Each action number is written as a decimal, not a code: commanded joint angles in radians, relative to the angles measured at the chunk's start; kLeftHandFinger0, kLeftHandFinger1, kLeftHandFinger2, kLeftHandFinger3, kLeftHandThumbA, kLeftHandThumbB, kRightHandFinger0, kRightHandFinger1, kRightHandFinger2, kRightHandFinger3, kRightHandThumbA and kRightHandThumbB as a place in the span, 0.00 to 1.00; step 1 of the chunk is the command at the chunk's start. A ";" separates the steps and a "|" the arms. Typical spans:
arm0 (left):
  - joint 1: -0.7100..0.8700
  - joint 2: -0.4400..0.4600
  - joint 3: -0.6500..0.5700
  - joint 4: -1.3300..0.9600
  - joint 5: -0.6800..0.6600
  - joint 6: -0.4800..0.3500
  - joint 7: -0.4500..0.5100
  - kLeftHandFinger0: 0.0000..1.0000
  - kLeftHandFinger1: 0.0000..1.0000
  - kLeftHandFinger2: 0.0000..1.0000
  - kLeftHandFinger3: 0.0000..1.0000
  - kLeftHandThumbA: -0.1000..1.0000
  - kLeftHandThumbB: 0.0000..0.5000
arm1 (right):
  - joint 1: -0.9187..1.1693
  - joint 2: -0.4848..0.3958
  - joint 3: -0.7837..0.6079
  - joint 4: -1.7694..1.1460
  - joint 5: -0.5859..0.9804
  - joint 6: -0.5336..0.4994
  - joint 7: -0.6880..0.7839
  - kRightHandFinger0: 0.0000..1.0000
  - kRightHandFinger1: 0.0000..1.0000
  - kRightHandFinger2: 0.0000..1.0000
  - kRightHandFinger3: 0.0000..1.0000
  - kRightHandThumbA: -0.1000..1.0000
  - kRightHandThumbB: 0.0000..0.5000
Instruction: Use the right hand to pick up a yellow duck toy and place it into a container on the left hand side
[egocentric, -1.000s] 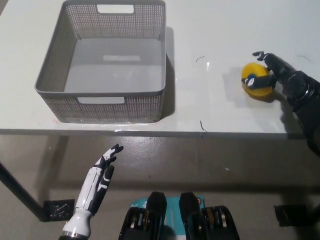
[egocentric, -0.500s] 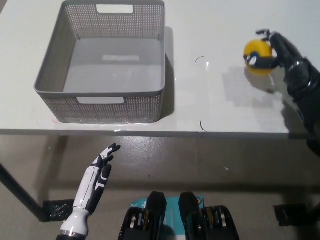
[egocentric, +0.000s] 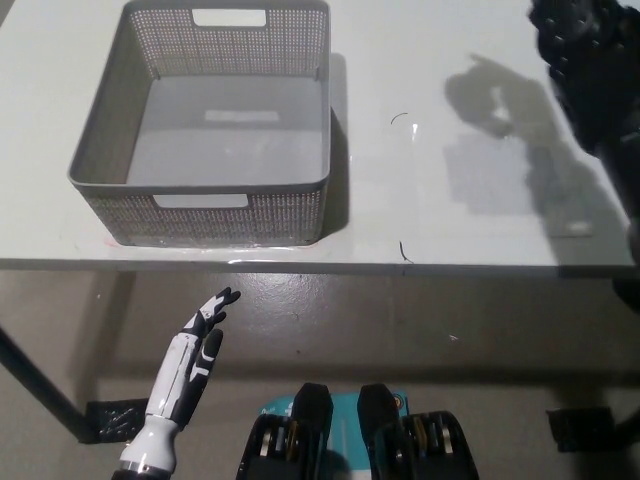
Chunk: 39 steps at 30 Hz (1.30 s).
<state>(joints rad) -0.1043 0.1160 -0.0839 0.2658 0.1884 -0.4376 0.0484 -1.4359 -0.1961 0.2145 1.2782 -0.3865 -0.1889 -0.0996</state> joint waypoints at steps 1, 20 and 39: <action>-0.007 0.017 -0.006 -0.010 -0.002 -0.032 -0.008 1.00 1.00 1.00 1.00 1.00 1.00 | -0.119 0.052 -0.013 -0.043 0.029 -0.015 -0.034 0.00 0.45 0.81 0.89 0.00 0.33; -0.026 0.015 -0.021 -0.006 0.020 -0.022 -0.019 1.00 1.00 1.00 1.00 1.00 1.00 | -0.148 0.364 0.019 0.071 0.021 -0.023 -0.082 0.00 0.32 0.73 0.81 0.00 0.33; -0.047 0.020 -0.032 -0.010 0.019 -0.032 -0.030 1.00 1.00 1.00 1.00 1.00 1.00 | -0.097 0.320 0.128 0.079 -0.018 0.131 0.126 1.00 1.00 1.00 1.00 1.00 0.94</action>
<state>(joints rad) -0.1288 0.1232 -0.1143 0.2785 0.2043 -0.4377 0.0308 -1.4860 0.1633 0.3321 1.3952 -0.3997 -0.0796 -0.0028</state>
